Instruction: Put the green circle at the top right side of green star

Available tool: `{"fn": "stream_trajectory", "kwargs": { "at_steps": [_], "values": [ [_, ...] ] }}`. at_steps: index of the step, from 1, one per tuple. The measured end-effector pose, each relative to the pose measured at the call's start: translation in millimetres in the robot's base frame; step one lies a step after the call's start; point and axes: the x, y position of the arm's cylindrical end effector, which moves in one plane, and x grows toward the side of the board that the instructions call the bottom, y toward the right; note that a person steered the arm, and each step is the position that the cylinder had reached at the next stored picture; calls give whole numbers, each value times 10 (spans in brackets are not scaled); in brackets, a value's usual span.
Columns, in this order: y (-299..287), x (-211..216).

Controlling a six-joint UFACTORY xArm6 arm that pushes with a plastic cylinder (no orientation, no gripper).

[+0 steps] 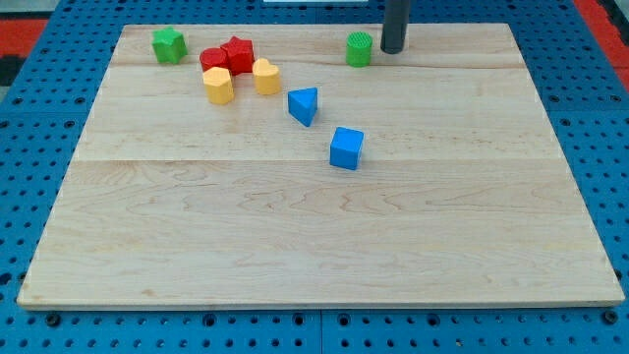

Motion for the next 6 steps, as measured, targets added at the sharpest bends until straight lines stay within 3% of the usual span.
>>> {"fn": "stream_trajectory", "kwargs": {
  "at_steps": [2, 4, 6],
  "values": [
    [-1087, -179],
    [-1118, -577],
    [-2432, -586]
  ]
}}
